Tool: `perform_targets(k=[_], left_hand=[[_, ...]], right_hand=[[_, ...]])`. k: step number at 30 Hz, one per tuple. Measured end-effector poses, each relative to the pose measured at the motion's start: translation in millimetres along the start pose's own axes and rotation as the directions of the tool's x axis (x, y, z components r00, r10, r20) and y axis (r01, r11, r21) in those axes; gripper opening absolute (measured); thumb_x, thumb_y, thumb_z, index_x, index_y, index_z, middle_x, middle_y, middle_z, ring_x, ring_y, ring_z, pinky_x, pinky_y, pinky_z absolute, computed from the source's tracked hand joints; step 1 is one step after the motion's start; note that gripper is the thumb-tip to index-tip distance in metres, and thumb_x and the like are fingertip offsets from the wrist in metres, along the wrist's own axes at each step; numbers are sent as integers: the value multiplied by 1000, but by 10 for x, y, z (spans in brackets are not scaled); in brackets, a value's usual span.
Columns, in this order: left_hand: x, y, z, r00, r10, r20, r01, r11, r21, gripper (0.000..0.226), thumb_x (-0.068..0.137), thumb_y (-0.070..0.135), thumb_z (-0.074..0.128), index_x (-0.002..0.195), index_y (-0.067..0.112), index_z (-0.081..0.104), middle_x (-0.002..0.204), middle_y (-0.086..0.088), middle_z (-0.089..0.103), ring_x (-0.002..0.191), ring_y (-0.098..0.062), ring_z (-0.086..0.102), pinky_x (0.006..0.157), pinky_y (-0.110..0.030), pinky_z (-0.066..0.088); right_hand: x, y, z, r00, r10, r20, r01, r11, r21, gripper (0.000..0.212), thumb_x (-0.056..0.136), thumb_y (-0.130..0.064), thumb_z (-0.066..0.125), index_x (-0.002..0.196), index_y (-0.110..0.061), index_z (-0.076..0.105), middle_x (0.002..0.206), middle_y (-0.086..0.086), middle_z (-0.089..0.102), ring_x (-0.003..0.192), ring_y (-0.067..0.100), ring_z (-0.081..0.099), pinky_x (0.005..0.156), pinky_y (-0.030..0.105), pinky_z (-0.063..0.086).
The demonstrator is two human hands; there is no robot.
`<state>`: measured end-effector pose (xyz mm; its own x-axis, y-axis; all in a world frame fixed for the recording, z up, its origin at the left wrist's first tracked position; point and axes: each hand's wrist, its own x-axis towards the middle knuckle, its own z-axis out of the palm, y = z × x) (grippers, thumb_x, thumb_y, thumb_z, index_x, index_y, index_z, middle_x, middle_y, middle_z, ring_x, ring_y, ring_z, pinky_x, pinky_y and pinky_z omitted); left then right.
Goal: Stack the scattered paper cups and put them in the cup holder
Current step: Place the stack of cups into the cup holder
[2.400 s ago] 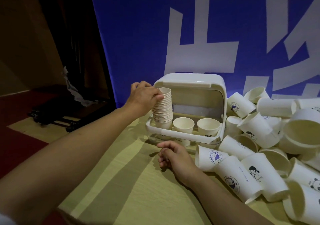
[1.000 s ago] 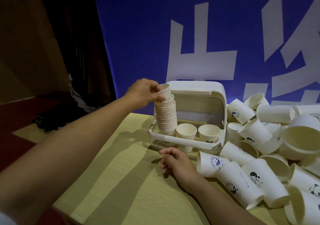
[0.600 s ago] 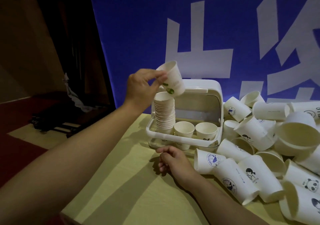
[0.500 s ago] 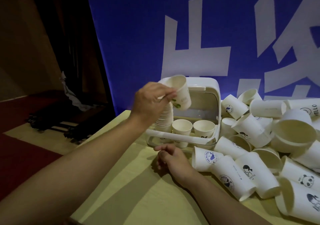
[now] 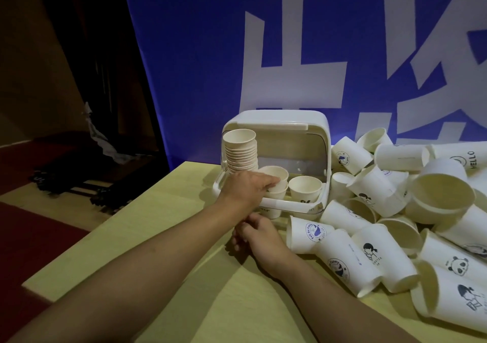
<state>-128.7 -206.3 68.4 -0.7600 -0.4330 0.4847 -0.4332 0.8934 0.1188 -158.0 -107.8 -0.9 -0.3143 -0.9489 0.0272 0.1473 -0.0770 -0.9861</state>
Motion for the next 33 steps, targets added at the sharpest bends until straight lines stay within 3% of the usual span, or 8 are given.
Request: perform_targets(k=[2, 4, 7, 10, 14, 20, 28, 33], left_hand=[[19, -48, 87, 983, -39, 177, 43, 999, -14, 37, 105, 22, 48, 136, 36, 62, 138, -3, 63, 125, -28, 58, 104, -39, 46], [-1, -109, 132, 991, 19, 133, 1, 988, -152, 36, 102, 13, 52, 132, 27, 67, 137, -7, 62, 127, -25, 54, 109, -41, 42], [-55, -188, 70, 929, 110, -353, -181, 968, -175, 33, 95, 17, 59, 127, 19, 67, 125, -3, 65, 112, -19, 49, 94, -35, 46], [15, -215, -123, 808, -39, -588, -52, 989, -137, 50, 93, 24, 65, 140, 30, 50, 141, -1, 46, 119, -21, 36, 96, -33, 37], [152, -247, -199, 927, -215, -308, 202, 977, -74, 57, 98, 38, 62, 150, 39, 39, 164, -2, 16, 144, -29, 23, 112, -47, 33], [86, -272, -165, 954, -257, -153, 236, 961, -142, 56, 98, 33, 63, 149, 39, 40, 162, 2, 20, 137, -28, 37, 105, -44, 44], [153, -210, -220, 927, -363, -98, 315, 892, -325, 50, 97, 26, 64, 142, 41, 48, 164, 7, 18, 136, -26, 45, 101, -37, 44], [242, -180, -220, 813, -582, -2, 498, 697, -516, 100, 84, 22, 80, 156, 33, 11, 160, -3, 24, 134, -27, 46, 102, -40, 43]], right_hand=[[9, 4, -9, 1000, 9, 7, -9, 1000, -11, 16, 97, 4, 44, 101, 6, 59, 72, 15, 59, 59, 20, 58, 60, 31, 54], [11, 5, -13, 1000, 8, 10, -8, 1000, -11, 17, 96, 5, 43, 101, 6, 59, 70, 14, 59, 59, 20, 57, 60, 32, 54], [-1, -3, -2, 1000, -3, 8, 4, 1000, -28, 21, 98, 4, 42, 101, -2, 62, 71, 13, 58, 59, 19, 56, 56, 30, 51], [21, 24, 4, 1000, 7, -18, -8, 999, -47, 23, 99, 1, 44, 105, -6, 64, 71, 12, 59, 57, 19, 56, 55, 31, 45], [-11, -10, -6, 1000, 1, -13, -2, 998, -60, 23, 99, 1, 44, 108, -6, 65, 71, 11, 59, 57, 17, 56, 55, 30, 44], [-16, -18, -1, 1000, 0, -6, -1, 998, -65, 23, 100, 0, 44, 108, -5, 64, 74, 13, 58, 58, 16, 56, 58, 30, 44], [-24, -16, 0, 1000, 4, -15, -5, 998, -66, 23, 100, -1, 44, 109, -5, 65, 72, 10, 58, 59, 16, 56, 57, 29, 45], [-21, -12, 4, 1000, 11, -13, -11, 999, -42, 24, 100, 0, 43, 107, -6, 65, 69, 10, 58, 56, 16, 55, 54, 31, 43]])
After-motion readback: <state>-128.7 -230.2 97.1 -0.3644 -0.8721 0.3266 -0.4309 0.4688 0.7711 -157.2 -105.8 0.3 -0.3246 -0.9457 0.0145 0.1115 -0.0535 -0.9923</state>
